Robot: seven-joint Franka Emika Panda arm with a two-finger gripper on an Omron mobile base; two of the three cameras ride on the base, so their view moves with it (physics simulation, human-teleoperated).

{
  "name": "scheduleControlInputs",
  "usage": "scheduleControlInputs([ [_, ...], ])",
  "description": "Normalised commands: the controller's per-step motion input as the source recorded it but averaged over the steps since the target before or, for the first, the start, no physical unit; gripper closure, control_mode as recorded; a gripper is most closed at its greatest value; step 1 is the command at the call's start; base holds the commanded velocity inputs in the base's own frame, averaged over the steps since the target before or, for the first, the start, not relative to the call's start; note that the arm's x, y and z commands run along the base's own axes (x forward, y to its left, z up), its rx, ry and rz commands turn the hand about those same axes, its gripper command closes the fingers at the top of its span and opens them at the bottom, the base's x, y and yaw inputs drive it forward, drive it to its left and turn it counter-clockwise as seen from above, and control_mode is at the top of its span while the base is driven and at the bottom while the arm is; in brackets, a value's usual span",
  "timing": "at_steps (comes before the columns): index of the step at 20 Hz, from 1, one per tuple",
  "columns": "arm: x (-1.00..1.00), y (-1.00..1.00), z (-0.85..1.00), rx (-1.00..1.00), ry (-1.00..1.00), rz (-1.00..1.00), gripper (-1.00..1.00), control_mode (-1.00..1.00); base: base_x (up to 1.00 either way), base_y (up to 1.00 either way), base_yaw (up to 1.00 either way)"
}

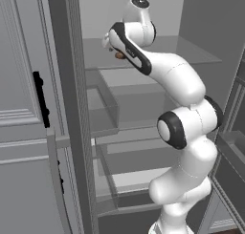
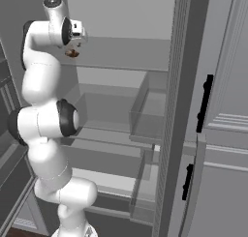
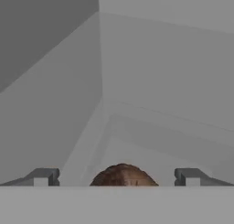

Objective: Place one mushroom and one steak in each tupperware on the nearby counter, to pack two identical lunches.

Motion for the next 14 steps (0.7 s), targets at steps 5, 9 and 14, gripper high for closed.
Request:
scheduleControlInputs([
  [5,-0.43,-0.03,-0.06,0.0,-0.09,0.0,-1.0,-1.0,0.0,0.0,0.0],
  [9,-0.49,0.0,-0.54,0.0,-0.15,0.0,-1.0,-1.0,0.0,0.0,0.0],
  [14,-0.24,-0.05,-0.18,0.0,-0.12,0.0,-1.0,-1.0,0.0,0.0,0.0],
])
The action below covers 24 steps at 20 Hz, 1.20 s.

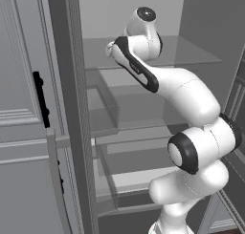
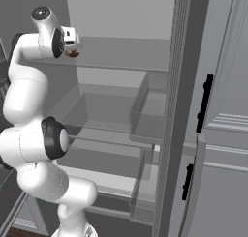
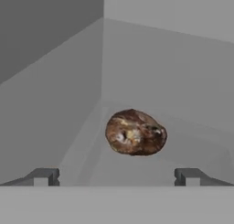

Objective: Place one mushroom and one steak in each tupperware on the nearby counter, to pack two identical lunches.

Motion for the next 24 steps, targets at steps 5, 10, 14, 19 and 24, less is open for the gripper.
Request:
scheduleControlInputs([
  [5,0.55,-0.11,0.23,0.0,0.03,0.0,-1.0,-1.0,0.0,0.0,0.0],
  [10,0.63,0.01,0.3,0.0,0.17,0.0,-1.0,-1.0,0.0,0.0,0.0],
  [14,0.01,0.08,0.02,0.0,0.02,0.01,-1.0,-1.0,0.0,0.0,0.0],
  [19,-0.01,0.05,-0.33,0.0,0.0,0.0,-1.0,-1.0,0.0,0.0,0.0],
  [24,-0.34,0.0,-0.4,0.0,0.0,0.0,-1.0,-1.0,0.0,0.0,0.0],
])
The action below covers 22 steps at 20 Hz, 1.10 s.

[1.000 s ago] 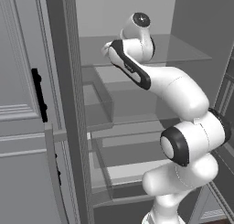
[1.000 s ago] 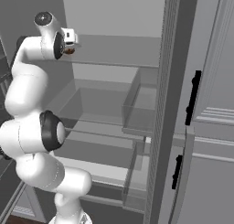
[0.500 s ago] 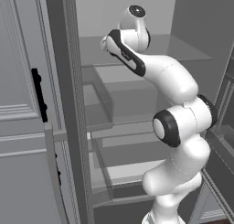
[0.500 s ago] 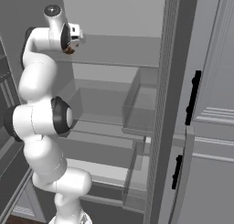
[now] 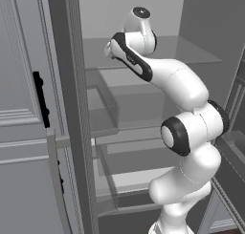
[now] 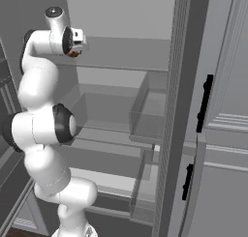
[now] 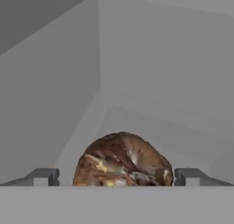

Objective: Place one mushroom and one steak in each tupperware on the nearby counter, to pack two identical lunches.

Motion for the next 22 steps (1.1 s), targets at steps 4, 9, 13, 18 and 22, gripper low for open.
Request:
scheduleControlInputs([
  [4,-0.15,0.0,-0.19,0.01,0.0,0.0,-1.0,-1.0,0.0,0.0,0.0],
  [9,0.02,0.0,-0.02,0.0,0.0,0.0,-1.0,-1.0,0.0,0.0,0.0],
  [13,0.0,-0.1,0.48,0.0,0.0,0.0,-1.0,-1.0,0.0,0.0,0.0],
  [18,0.01,-0.03,0.22,0.0,0.03,0.0,-1.0,-1.0,0.0,0.0,0.0],
  [22,0.16,0.0,-0.28,0.0,0.07,0.0,-1.0,-1.0,0.0,0.0,0.0],
])
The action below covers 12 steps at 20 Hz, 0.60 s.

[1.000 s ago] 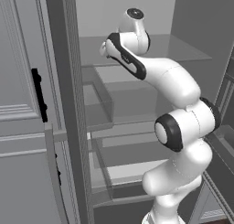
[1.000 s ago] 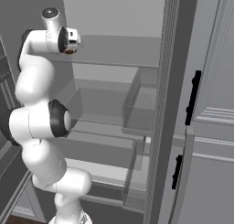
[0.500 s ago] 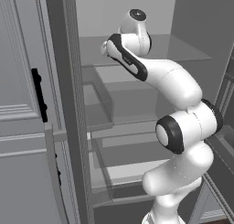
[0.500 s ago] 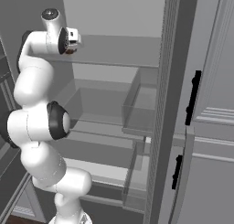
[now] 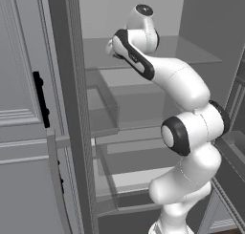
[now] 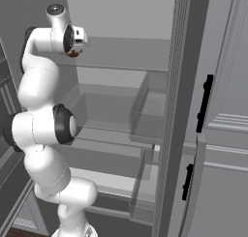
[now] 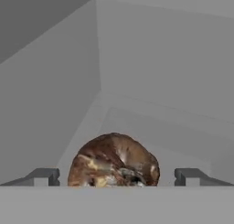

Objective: Place one mushroom and one steak in each tupperware on the nearby counter, to pack two identical lunches.

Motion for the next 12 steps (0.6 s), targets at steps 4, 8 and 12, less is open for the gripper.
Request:
scheduleControlInputs([
  [4,0.1,0.0,-0.14,0.0,0.05,0.0,-1.0,-1.0,0.0,0.0,0.0],
  [8,0.14,0.0,-0.01,0.0,0.03,0.0,-1.0,-1.0,0.0,0.0,0.0],
  [12,0.05,0.01,-0.17,0.0,0.01,0.0,-1.0,-1.0,0.0,0.0,0.0],
])
